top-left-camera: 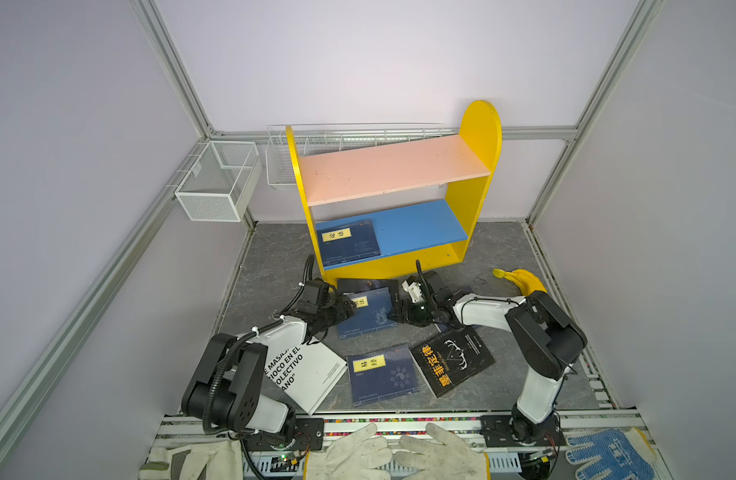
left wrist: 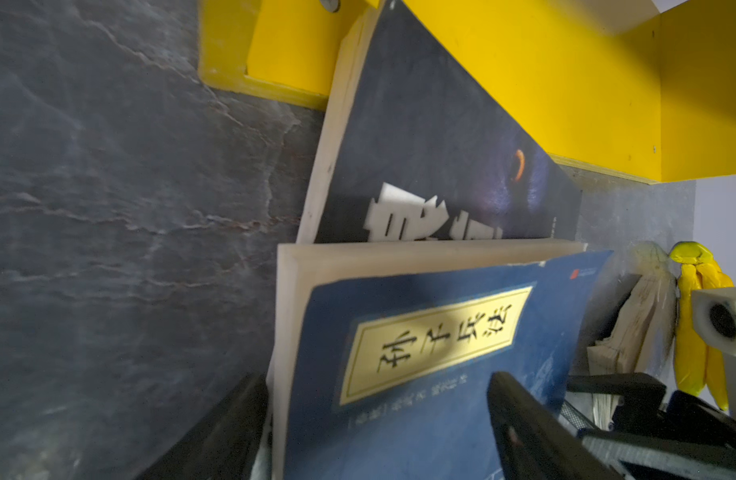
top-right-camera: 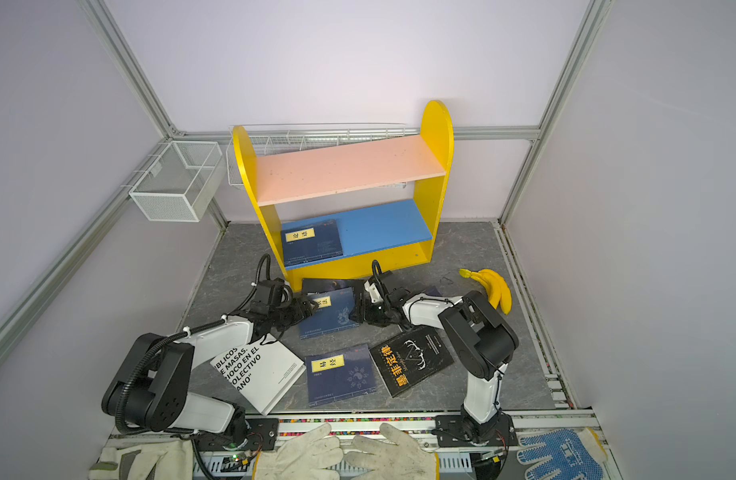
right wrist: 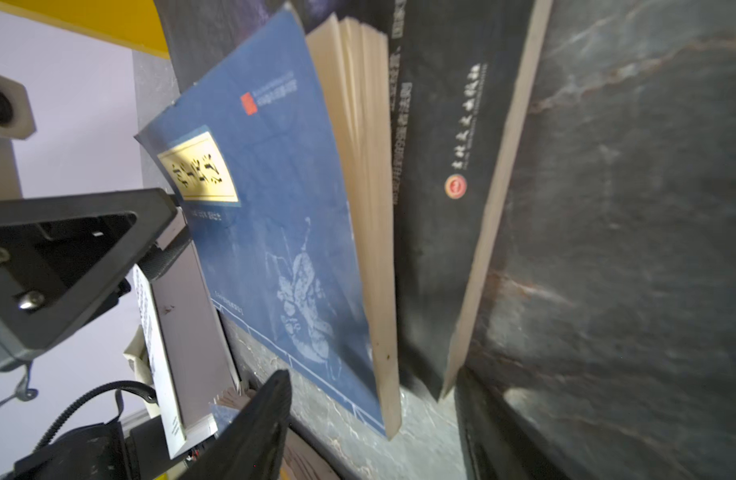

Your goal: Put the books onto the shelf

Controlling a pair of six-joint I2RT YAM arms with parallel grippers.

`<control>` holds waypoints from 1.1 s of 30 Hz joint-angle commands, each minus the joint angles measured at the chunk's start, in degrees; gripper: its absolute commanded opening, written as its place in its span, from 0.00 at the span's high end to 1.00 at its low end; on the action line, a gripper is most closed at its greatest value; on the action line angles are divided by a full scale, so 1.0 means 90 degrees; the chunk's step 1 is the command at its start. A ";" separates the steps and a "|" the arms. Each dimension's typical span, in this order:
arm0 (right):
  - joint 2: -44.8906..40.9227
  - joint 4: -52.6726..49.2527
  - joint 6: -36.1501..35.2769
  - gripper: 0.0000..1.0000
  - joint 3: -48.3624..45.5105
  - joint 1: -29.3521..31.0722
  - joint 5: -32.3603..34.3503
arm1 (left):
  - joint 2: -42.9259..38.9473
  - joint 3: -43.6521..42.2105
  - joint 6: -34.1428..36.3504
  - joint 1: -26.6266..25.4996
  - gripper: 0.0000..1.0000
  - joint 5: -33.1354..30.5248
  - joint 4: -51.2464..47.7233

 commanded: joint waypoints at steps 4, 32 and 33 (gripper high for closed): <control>0.0246 0.1126 0.0598 0.41 -0.0333 0.0065 -0.0935 | 0.0198 0.0157 -0.0371 -0.0392 0.17 0.0239 0.0425; 0.0141 0.2105 0.1581 0.36 -0.0732 0.0013 -0.1209 | 0.0109 0.0918 -0.1301 -0.1452 0.13 -0.0047 0.0395; 0.0134 0.2103 0.1561 0.36 -0.0736 0.0015 -0.1236 | 0.0096 0.0938 -0.1305 -0.1463 0.13 -0.0040 0.0389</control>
